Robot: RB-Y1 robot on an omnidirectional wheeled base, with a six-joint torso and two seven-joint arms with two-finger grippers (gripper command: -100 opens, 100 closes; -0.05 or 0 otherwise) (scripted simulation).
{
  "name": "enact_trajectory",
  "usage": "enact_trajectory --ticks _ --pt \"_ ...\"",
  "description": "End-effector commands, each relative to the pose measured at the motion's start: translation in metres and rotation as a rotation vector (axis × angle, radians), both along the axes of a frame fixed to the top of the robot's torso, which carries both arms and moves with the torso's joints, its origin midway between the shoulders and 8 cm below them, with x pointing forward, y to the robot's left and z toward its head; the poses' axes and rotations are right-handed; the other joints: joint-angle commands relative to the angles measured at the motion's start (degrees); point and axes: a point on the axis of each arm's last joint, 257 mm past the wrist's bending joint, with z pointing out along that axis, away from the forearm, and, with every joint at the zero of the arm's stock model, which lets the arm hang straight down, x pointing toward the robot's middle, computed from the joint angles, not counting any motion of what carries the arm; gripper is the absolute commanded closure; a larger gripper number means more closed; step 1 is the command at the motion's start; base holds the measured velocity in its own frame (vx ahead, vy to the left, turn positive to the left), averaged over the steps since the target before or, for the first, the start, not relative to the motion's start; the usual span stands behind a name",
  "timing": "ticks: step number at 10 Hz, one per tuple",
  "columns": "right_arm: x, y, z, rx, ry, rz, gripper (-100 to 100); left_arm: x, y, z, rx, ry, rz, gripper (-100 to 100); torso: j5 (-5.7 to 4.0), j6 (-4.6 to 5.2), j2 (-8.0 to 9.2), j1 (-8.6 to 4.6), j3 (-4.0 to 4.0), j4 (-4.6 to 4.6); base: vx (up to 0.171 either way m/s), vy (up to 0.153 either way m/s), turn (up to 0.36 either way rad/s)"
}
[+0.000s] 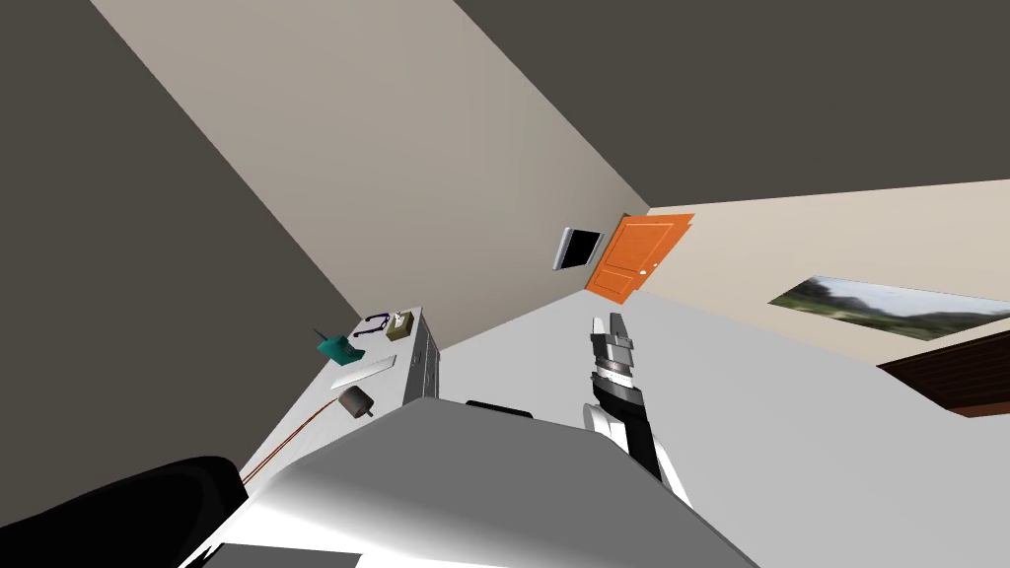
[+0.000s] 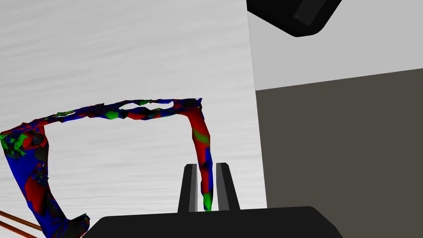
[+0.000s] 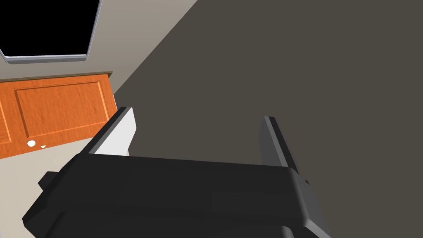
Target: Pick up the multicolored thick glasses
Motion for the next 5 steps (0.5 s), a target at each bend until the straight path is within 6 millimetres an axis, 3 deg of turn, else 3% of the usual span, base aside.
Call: enact_trajectory --ticks 1,4,5 --pt "0.0 0.0 0.0 0.0 0.0 0.0 0 0.0044 0.0083 0.0094 0.001 0.0 -0.004 100 0.0 0.0 0.0 0.0 0.0 0.0 -0.015 -0.016 0.003" --pt "0.0 0.0 0.0 0.0 0.0 0.0 0 0.0075 0.0125 0.0155 0.002 0.001 -0.007 100 -0.06 -0.02 0.11 -0.16 0.06 0.01 -0.028 -0.027 0.007" --pt "0.0 0.0 0.0 0.0 0.0 0.0 0 0.0077 0.0129 0.0162 0.002 0.0 -0.006 0 -0.02 -0.02 0.08 -0.1 0.05 0.01 0.0 0.0 0.0"
